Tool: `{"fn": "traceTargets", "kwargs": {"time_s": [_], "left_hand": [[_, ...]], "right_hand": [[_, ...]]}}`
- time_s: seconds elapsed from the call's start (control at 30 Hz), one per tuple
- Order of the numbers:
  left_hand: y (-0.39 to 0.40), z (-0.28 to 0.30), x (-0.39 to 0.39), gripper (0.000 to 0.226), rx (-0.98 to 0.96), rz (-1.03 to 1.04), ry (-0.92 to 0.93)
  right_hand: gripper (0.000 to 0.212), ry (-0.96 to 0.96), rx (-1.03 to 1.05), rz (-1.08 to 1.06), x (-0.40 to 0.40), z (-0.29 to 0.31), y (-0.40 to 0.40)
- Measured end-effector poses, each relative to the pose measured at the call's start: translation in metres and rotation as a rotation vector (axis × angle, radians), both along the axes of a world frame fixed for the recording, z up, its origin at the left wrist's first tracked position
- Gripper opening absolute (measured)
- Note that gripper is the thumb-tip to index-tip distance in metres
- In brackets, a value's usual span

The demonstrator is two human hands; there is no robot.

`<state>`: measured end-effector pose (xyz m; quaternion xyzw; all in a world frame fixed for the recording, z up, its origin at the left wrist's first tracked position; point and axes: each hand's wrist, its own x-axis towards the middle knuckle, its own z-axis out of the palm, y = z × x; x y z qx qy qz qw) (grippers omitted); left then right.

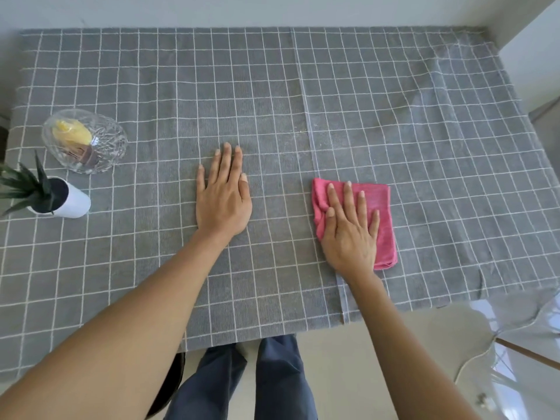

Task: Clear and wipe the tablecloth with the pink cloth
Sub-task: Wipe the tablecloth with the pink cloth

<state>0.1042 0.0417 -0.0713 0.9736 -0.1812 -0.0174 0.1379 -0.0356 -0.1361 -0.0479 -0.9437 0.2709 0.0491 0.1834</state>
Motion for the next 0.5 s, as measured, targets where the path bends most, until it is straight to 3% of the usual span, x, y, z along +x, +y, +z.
{"fn": "traceTargets", "kwargs": {"time_s": [0.13, 0.33, 0.5], "left_hand": [[-0.001, -0.002, -0.001, 0.053, 0.022, 0.013, -0.002], [-0.001, -0.001, 0.0, 0.055, 0.024, 0.001, -0.005], [0.001, 0.0, -0.001, 0.053, 0.026, -0.006, 0.009]], "right_hand": [[0.049, 0.04, 0.024, -0.031, 0.002, 0.001, 0.013], [0.05, 0.008, 0.02, 0.222, -0.013, 0.004, 0.043], [0.048, 0.018, 0.029, -0.017, 0.011, 0.0, 0.008]]}}
